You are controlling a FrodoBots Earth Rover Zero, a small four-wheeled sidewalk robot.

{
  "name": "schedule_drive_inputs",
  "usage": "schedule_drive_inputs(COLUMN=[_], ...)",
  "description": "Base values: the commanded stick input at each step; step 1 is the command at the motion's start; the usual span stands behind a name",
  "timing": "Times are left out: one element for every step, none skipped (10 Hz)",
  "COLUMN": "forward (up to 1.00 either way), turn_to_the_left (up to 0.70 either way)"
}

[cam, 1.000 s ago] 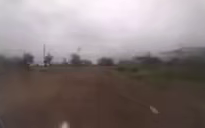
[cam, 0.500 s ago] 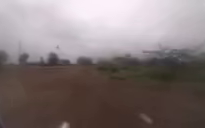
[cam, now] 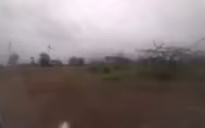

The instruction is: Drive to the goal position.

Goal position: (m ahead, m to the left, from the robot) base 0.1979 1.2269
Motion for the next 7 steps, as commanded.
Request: schedule_drive_inputs(forward=[0.7, 0.7, 0.7, 0.7, 0.7, 0.7, 0.7], turn_to_the_left=[0.0, 0.0, 0.0, 0.0, 0.0, 0.0, 0.0])
